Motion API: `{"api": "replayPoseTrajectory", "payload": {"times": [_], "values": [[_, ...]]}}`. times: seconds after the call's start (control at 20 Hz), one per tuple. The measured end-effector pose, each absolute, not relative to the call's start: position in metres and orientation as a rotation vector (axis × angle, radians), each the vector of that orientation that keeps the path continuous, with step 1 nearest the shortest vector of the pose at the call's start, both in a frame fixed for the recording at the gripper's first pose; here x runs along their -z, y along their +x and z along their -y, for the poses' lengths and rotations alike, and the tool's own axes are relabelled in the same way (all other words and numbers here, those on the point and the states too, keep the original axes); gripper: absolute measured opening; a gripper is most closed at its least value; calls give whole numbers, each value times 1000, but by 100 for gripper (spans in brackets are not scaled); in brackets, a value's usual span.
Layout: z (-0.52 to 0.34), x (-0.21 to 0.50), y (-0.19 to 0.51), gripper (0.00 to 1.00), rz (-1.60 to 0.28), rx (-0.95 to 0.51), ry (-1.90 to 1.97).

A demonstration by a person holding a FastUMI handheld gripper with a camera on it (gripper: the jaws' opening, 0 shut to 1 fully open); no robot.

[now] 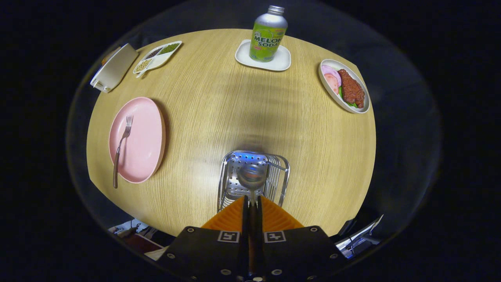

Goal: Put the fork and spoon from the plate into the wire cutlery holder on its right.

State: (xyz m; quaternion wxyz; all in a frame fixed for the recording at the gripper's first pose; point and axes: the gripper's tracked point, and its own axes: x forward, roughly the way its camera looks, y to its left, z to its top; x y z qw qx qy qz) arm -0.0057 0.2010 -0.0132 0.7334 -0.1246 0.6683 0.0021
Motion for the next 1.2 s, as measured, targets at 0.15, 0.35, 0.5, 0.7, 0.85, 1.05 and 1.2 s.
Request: {"api": "replayPoseTrajectory", "payload": {"times": [0.15,0.35,0.5,0.7,0.85,1.05,1.2], "values": [[-199,-3,3,12,-1401,12,-267],[-207,-35,18,42,-1244,35,-249],[-229,-58,20,82,-1124,38,-213],[-263,-83,23,100,-946,49,-228],[-309,-95,22,99,-840,13,-169],[-381,-85,17,100,-770,-70,-53],[-413,-67,12,99,-737,-83,-41]]}}
